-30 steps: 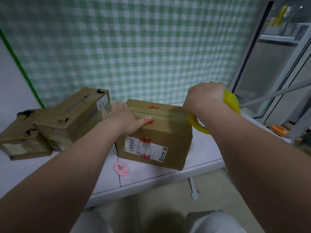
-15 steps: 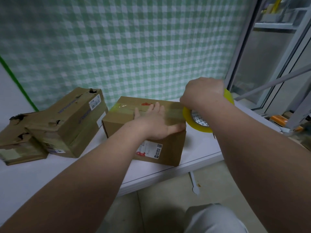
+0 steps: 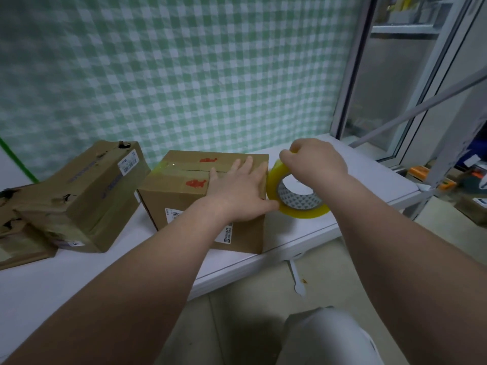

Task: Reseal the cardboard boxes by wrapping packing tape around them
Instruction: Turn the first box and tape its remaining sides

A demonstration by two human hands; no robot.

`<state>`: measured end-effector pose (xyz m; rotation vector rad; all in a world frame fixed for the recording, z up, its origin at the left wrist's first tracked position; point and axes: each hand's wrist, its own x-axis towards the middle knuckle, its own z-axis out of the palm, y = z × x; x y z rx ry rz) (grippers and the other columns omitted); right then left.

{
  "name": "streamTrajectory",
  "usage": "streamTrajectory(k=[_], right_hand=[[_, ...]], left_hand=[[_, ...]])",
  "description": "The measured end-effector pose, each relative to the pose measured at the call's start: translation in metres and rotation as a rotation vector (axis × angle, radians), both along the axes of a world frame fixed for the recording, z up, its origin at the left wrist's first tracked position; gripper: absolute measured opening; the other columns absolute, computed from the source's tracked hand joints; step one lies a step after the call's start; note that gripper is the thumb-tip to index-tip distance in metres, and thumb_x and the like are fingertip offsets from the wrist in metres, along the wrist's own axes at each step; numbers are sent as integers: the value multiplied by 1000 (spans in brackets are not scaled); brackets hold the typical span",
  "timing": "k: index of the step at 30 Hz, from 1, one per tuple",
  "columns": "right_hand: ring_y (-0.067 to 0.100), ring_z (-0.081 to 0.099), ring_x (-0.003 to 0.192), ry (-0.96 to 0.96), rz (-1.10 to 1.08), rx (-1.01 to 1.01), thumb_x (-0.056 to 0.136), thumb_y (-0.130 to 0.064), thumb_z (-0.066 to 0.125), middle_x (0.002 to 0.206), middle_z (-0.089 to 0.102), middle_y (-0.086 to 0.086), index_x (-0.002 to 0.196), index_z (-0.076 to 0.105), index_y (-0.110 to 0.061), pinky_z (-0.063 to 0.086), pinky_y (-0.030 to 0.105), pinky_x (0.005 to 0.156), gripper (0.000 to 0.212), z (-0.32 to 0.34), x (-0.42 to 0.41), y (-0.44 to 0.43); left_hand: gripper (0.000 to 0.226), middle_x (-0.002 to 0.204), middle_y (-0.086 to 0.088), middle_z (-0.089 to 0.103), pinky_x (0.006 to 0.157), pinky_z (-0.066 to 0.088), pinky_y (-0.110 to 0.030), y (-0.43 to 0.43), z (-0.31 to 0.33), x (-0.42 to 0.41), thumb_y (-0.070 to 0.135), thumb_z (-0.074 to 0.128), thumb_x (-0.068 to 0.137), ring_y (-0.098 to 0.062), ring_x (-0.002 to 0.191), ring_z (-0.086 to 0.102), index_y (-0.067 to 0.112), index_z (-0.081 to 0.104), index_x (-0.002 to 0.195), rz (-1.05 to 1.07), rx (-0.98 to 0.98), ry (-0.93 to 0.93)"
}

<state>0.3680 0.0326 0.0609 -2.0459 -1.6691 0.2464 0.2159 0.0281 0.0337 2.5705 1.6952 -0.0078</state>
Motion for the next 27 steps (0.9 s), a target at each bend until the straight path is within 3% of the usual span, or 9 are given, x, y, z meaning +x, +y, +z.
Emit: streamTrajectory(k=[3, 7, 10, 13, 17, 19, 21, 27], right_hand=[[23, 55, 88, 187, 28, 65, 90, -48, 46, 85, 60, -1, 99, 62, -21, 36, 32, 64, 32, -15, 9, -15], [17, 52, 98, 351, 72, 157, 82, -65, 57, 108, 60, -1, 117, 59, -23, 34, 27, 78, 55, -36, 18, -29], [18, 51, 111, 370, 38, 271, 73, -59, 72, 120, 56, 1, 127, 52, -26, 33, 23, 83, 66, -53, 22, -39], [15, 52, 102, 588, -60, 279, 72, -43, 80, 112, 55, -5, 131, 45, -27, 41, 29, 85, 71, -71, 21, -49], [23, 60, 97, 994, -226, 161, 77, -22, 78, 98, 60, -2, 117, 49, -27, 56, 41, 80, 49, -97, 16, -53], [27, 65, 94, 1323, -266, 42, 85, -16, 70, 104, 62, 5, 115, 53, -21, 60, 36, 66, 35, -103, 10, -52], [26, 67, 87, 1544, -251, -35, 91, -12, 62, 106, 63, 9, 116, 54, -17, 60, 31, 60, 26, -101, 5, -53], [29, 65, 94, 1440, -347, 112, 89, -20, 65, 111, 60, 10, 106, 57, -19, 57, 28, 54, 19, -72, 10, -39]], left_hand=[[88, 160, 4, -7, 112, 6, -63, 0, -1, -2, 64, 48, 82, -20, 147, -3, 37, -1, 149, -10, 23, 2], [88, 159, 7, -8, 113, 3, -60, -1, 1, -6, 56, 51, 81, -17, 147, -4, 39, -2, 149, -22, 1, -7], [88, 159, 8, -8, 114, 4, -60, -3, 3, -7, 55, 52, 82, -16, 147, -4, 38, -1, 150, -23, -9, -20], [87, 159, 8, -8, 114, 4, -60, -3, 4, -7, 54, 52, 82, -16, 147, -4, 37, -1, 150, -25, -11, -20], [88, 159, 8, -8, 114, 2, -59, -3, 5, -7, 53, 52, 83, -16, 147, -4, 35, 0, 151, -14, -25, -31], [88, 159, 7, -8, 114, 2, -59, -5, 5, -7, 53, 53, 83, -16, 147, -4, 34, 0, 151, -16, -27, -35], [88, 159, 7, -8, 114, 2, -58, -6, 6, -7, 53, 53, 83, -16, 147, -4, 34, 0, 151, -15, -29, -39], [84, 160, 3, -3, 115, 4, -58, -8, 16, -9, 53, 49, 84, -18, 147, -1, 31, 5, 152, 28, -51, -131]])
